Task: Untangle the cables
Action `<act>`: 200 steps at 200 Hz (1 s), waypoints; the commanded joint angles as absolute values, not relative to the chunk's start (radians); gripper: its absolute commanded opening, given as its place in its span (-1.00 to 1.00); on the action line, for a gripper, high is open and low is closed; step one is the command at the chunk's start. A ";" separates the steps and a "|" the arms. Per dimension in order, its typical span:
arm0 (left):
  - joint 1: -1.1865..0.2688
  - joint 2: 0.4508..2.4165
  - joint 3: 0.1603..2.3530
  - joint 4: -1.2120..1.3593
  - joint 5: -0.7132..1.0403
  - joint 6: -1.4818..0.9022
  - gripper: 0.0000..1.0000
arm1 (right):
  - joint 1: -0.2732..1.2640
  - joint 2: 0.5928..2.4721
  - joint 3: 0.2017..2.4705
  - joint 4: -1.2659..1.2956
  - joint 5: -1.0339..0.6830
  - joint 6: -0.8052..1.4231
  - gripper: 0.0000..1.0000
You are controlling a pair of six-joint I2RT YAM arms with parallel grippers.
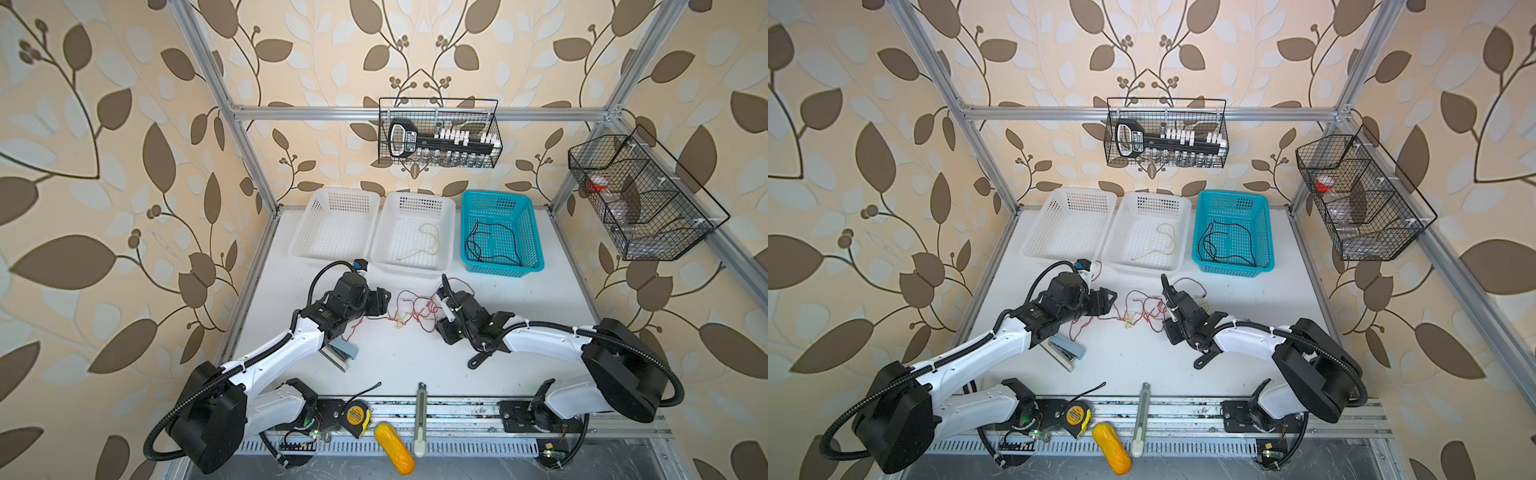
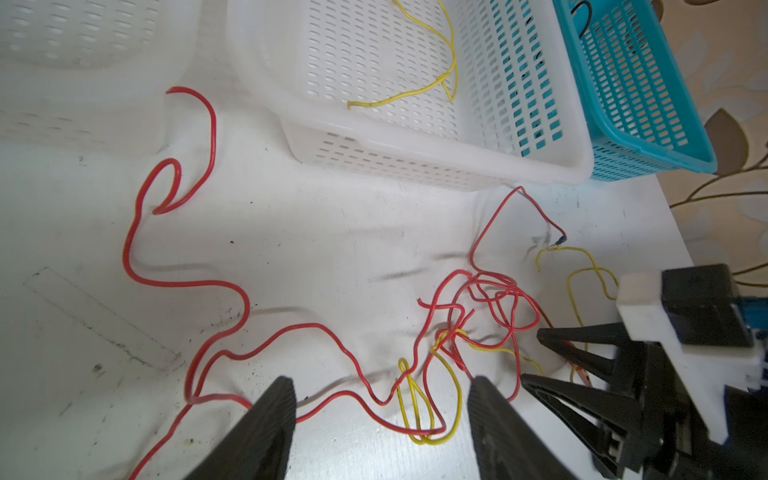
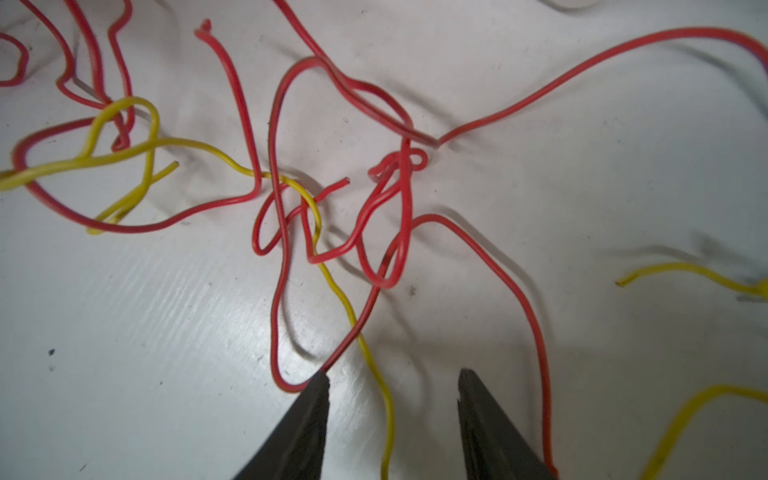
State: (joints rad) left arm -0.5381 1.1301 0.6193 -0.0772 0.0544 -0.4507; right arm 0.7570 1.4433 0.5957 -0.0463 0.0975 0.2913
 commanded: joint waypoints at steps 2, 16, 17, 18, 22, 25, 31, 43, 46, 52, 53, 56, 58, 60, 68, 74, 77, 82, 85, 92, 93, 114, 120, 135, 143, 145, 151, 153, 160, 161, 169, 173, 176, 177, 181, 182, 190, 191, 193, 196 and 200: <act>-0.545 1.138 0.652 -0.055 0.064 -0.438 0.35 | 0.759 1.445 0.578 -0.020 0.116 0.306 0.02; -0.546 1.141 0.648 -0.050 0.065 -0.441 0.35 | 0.759 1.451 0.579 -0.035 0.125 0.307 0.00; -0.546 1.141 0.648 -0.049 0.065 -0.441 0.35 | 0.759 1.452 0.579 -0.036 0.126 0.307 0.00; -0.545 1.141 0.648 -0.049 0.065 -0.442 0.35 | 0.759 1.452 0.579 -0.037 0.127 0.307 -0.01; -0.545 1.143 0.647 -0.049 0.065 -0.442 0.35 | 0.759 1.453 0.578 -0.039 0.130 0.308 -0.03; -0.545 1.143 0.646 -0.048 0.065 -0.443 0.35 | 0.760 1.451 0.576 -0.040 0.132 0.308 -0.05; -0.546 1.144 0.645 -0.046 0.065 -0.445 0.35 | 0.760 1.442 0.569 -0.037 0.133 0.315 -0.07; -0.546 1.144 0.643 -0.046 0.066 -0.445 0.35 | 0.759 1.404 0.543 -0.014 0.128 0.326 -0.06; -0.545 1.144 0.643 -0.046 0.065 -0.446 0.35 | 0.759 1.392 0.539 -0.012 0.127 0.328 -0.06; -0.546 1.144 0.643 -0.046 0.066 -0.446 0.35 | 0.759 1.368 0.530 -0.011 0.129 0.333 -0.06; -0.545 1.144 0.643 -0.046 0.066 -0.446 0.35 | 0.759 1.364 0.529 -0.010 0.130 0.334 -0.06; -0.546 1.144 0.643 -0.046 0.065 -0.447 0.35 | 0.759 1.353 0.525 -0.009 0.132 0.335 -0.05; -0.546 1.144 0.641 -0.046 0.064 -0.447 0.35 | 0.759 1.345 0.523 -0.011 0.133 0.335 -0.05; -0.546 1.144 0.641 -0.046 0.064 -0.448 0.35 | 0.759 1.339 0.522 -0.012 0.135 0.335 -0.04; -0.546 1.144 0.638 -0.045 0.064 -0.449 0.35 | 0.760 1.317 0.519 -0.022 0.143 0.332 -0.02; -0.545 1.146 0.637 -0.042 0.063 -0.449 0.35 | 0.759 1.305 0.518 -0.030 0.150 0.329 -0.02; -0.545 1.146 0.637 -0.040 0.064 -0.451 0.35 | 0.759 1.301 0.519 -0.033 0.151 0.327 -0.02; -0.546 1.147 0.637 -0.037 0.065 -0.452 0.35 | 0.760 1.297 0.519 -0.039 0.150 0.322 -0.02; -0.545 1.149 0.636 -0.036 0.065 -0.452 0.35 | 0.759 1.298 0.521 -0.041 0.149 0.319 -0.02; -0.545 1.152 0.636 -0.033 0.068 -0.455 0.35 | 0.759 1.298 0.522 -0.047 0.149 0.317 -0.02; -0.545 1.152 0.635 -0.033 0.069 -0.455 0.35 | 0.759 1.298 0.522 -0.047 0.149 0.316 -0.02; -0.545 1.159 0.632 -0.020 0.078 -0.467 0.35 | 0.759 1.320 0.521 -0.034 0.131 0.306 -0.03; -0.545 1.158 0.631 -0.017 0.080 -0.469 0.35 | 0.761 1.330 0.520 -0.025 0.122 0.305 -0.03; -0.545 1.158 0.631 -0.020 0.083 -0.470 0.35 | 0.762 1.354 0.520 -0.002 0.101 0.308 -0.05; -0.545 1.158 0.630 -0.024 0.084 -0.469 0.35 | 0.764 1.368 0.520 0.009 0.095 0.310 -0.07; -0.546 1.158 0.632 -0.026 0.084 -0.469 0.35 | 0.764 1.373 0.521 0.011 0.093 0.310 -0.07; -0.545 1.157 0.632 -0.030 0.084 -0.468 0.35 | 0.765 1.384 0.521 0.019 0.092 0.310 -0.08; -0.545 1.157 0.632 -0.031 0.083 -0.468 0.35 | 0.764 1.386 0.521 0.023 0.092 0.310 -0.08; -0.545 1.157 0.633 -0.035 0.083 -0.466 0.35 | 0.765 1.399 0.521 0.033 0.090 0.311 -0.09; -0.546 1.157 0.633 -0.035 0.083 -0.466 0.35 | 0.765 1.400 0.521 0.035 0.089 0.311 -0.09; -0.546 1.157 0.634 -0.038 0.084 -0.466 0.35 | 0.767 1.414 0.523 0.045 0.086 0.311 -0.11; -0.545 1.157 0.636 -0.038 0.084 -0.466 0.35 | 0.768 1.420 0.523 0.050 0.084 0.311 -0.12; -0.546 1.157 0.634 -0.040 0.084 -0.466 0.35 | 0.767 1.425 0.524 0.053 0.083 0.311 -0.12; -0.546 1.157 0.636 -0.040 0.085 -0.466 0.35 | 0.767 1.426 0.524 0.054 0.083 0.311 -0.12; -0.545 1.157 0.635 -0.040 0.086 -0.466 0.35 | 0.767 1.431 0.525 0.059 0.081 0.311 -0.13; -0.546 1.158 0.635 -0.040 0.086 -0.466 0.35 | 0.767 1.433 0.526 0.059 0.079 0.311 -0.14; -0.545 1.159 0.636 -0.038 0.088 -0.468 0.35 | 0.767 1.442 0.528 0.068 0.078 0.311 -0.17; -0.545 1.159 0.636 -0.038 0.089 -0.468 0.35 | 0.767 1.444 0.528 0.069 0.078 0.311 -0.18; -0.545 1.160 0.636 -0.038 0.090 -0.468 0.35 | 0.768 1.445 0.529 0.071 0.078 0.311 -0.19; -0.545 1.161 0.636 -0.038 0.090 -0.469 0.35 | 0.767 1.449 0.530 0.073 0.078 0.311 -0.22; -0.546 1.163 0.636 -0.037 0.092 -0.469 0.35 | 0.767 1.453 0.531 0.077 0.080 0.311 -0.25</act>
State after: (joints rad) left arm -0.5381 1.1599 0.6193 -0.0547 0.0723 -0.4561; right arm 0.7612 1.4269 0.5255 0.0319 0.0956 0.3157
